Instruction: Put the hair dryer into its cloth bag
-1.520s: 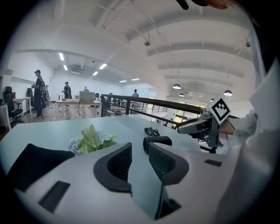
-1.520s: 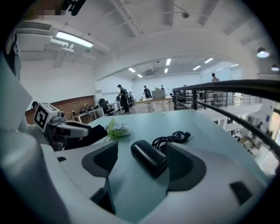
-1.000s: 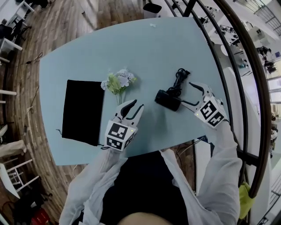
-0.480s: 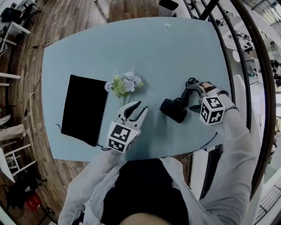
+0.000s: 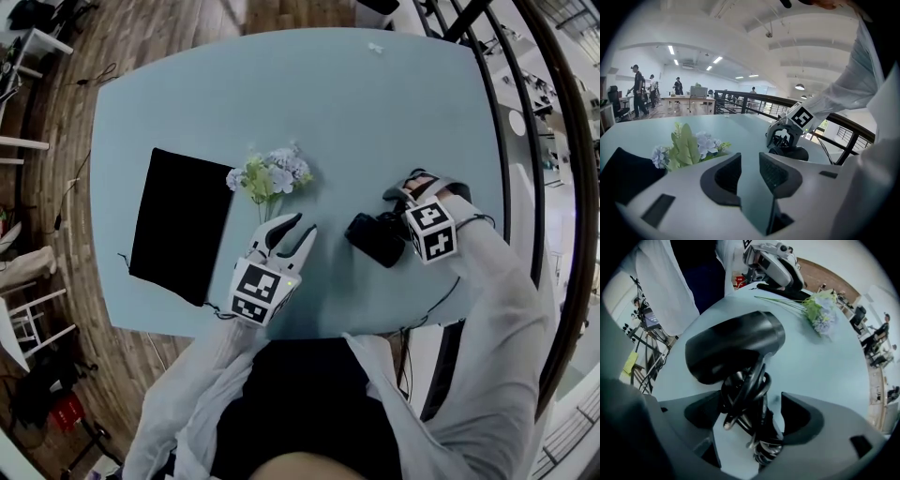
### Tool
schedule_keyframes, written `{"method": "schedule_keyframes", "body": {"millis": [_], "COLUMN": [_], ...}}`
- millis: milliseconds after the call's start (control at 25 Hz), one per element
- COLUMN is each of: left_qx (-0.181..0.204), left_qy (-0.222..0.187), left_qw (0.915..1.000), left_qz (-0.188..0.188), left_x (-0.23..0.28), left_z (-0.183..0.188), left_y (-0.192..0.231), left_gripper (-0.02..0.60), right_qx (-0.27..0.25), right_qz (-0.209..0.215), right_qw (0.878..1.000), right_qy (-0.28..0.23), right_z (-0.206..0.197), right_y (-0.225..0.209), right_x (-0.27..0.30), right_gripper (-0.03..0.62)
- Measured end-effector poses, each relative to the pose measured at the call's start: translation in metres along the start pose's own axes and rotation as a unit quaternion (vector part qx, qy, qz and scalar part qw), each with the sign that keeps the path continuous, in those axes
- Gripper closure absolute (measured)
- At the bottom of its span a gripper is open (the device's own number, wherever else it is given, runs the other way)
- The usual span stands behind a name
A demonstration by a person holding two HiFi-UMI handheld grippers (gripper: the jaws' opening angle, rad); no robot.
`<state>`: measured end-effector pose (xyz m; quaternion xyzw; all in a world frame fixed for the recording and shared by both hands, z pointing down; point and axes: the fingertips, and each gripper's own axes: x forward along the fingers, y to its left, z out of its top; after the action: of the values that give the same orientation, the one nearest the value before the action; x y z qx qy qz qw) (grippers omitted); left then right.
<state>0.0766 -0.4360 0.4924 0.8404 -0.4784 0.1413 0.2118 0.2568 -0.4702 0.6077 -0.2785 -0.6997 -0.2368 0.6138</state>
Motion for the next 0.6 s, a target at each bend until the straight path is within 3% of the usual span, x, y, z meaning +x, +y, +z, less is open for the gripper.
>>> {"method": "schedule_keyframes", "body": {"millis": [200,320,400,600], "left_qx": [-0.002,-0.005,-0.006,-0.005], "left_qy": [0.000,-0.002,-0.003,-0.008], "left_qw": [1.0000,1.0000,1.0000,0.9999], "left_qz": [0.000,0.000,0.000,0.005], "left_x": [-0.002,-0.004,-0.006,-0.012], "left_z": [-0.004,-0.005,-0.006,-0.006], "left_y": [-0.001,0.000,0.001,0.006], "left_gripper": [0.466,0.466,0.466,0.466], "right_qx": [-0.011,-0.019,-0.001,0.078], "right_qz": [0.019,0.024,0.026,0.007], "right_qw": [1.000,0.999,1.000,0.996], "right_qy": [0.006,0.018,0.013,-0.031], "right_z": [0.001,0.001,0.001,0.010], "right_y": [0.003,0.008,0.011,0.013], "right_x": [0.000,-0.003,-0.002,-0.005], "right_gripper": [0.209,0.313,0.366,0.378]}}
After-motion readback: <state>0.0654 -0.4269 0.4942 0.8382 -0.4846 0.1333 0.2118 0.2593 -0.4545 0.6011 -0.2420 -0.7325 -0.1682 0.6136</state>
